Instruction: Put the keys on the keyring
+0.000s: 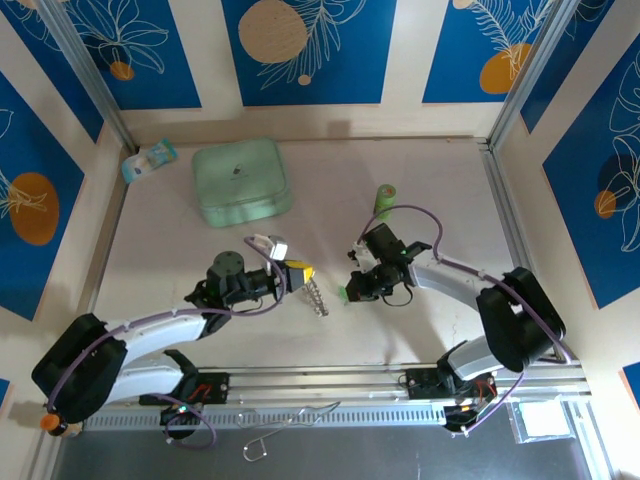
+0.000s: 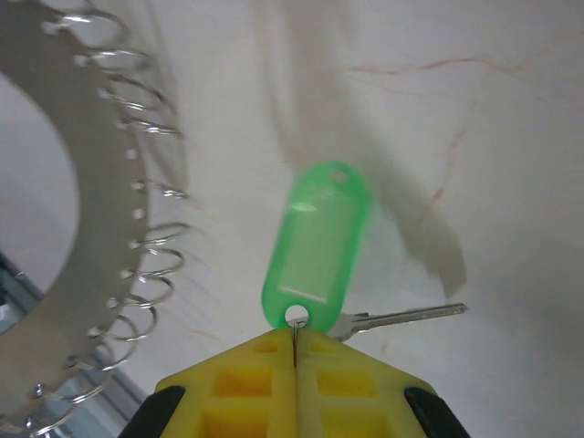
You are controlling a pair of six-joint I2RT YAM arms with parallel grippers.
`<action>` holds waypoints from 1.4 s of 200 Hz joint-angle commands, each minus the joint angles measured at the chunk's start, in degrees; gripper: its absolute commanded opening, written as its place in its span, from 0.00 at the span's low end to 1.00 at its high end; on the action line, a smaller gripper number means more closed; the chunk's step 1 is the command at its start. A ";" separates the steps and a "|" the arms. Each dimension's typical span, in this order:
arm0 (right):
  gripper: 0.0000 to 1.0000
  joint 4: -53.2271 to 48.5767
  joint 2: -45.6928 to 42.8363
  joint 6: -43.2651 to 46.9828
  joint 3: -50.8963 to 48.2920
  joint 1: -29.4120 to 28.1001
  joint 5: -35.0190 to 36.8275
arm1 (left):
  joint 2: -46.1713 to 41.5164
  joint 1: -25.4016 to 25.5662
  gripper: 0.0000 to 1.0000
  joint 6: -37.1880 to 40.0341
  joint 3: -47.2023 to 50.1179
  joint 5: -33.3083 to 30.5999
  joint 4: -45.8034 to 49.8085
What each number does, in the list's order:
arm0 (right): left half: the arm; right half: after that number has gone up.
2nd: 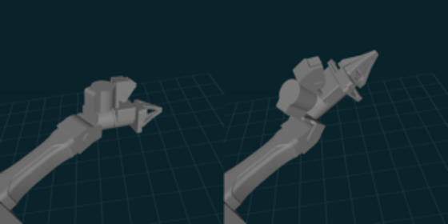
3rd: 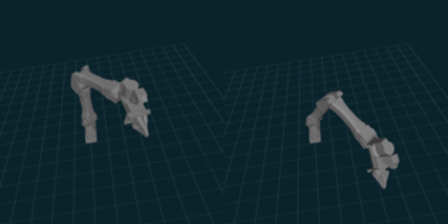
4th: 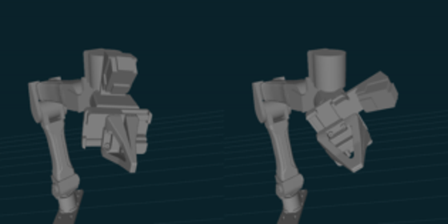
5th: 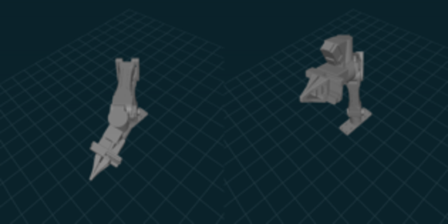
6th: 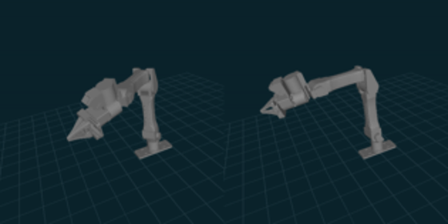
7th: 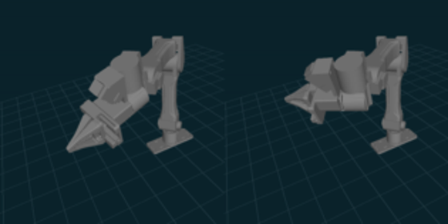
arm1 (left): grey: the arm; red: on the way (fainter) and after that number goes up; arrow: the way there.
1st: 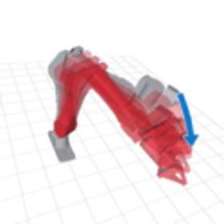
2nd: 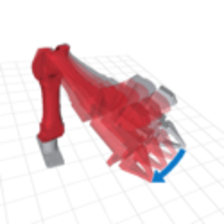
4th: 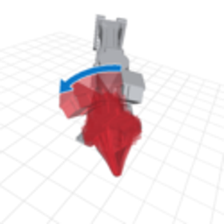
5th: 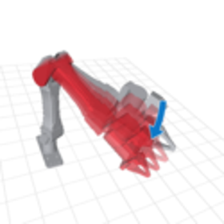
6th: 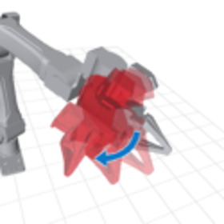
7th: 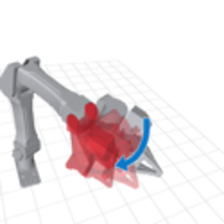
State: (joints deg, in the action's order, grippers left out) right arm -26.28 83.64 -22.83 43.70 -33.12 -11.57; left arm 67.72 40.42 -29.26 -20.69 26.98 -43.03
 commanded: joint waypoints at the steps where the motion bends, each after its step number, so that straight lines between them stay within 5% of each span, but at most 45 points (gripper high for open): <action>1: 0.09 -0.49 1.37 -0.24 2.44 0.47 2.51 | 0.62 0.66 0.00 5.19 -0.64 3.27 -8.36; 19: 0.26 -0.86 1.31 0.08 2.82 0.47 3.85 | 0.83 0.70 0.00 7.09 0.01 3.39 -10.30; 43: 0.34 -1.57 -2.47 2.62 3.60 0.60 4.50 | 0.23 0.67 0.00 9.15 0.03 3.48 -10.31; 72: 0.34 3.76 -11.81 11.61 3.34 0.09 1.11 | -0.07 0.62 0.00 11.43 0.59 4.58 -13.29; 114: 0.34 23.77 -22.96 28.72 -5.39 -1.06 -15.24 | 1.74 0.58 0.00 17.30 3.40 9.44 -26.95; 155: 0.32 22.30 -22.73 35.74 -3.11 -0.98 -25.13 | 6.02 0.55 0.00 16.70 3.26 15.38 -36.40; 280: 0.28 26.78 -22.40 38.07 -3.71 -5.10 -24.20 | 7.17 0.69 0.00 16.65 1.79 18.57 -37.57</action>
State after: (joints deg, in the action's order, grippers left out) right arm -1.26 60.51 14.55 39.13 -37.45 -35.16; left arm 75.24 40.42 -13.34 -17.41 44.36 -76.31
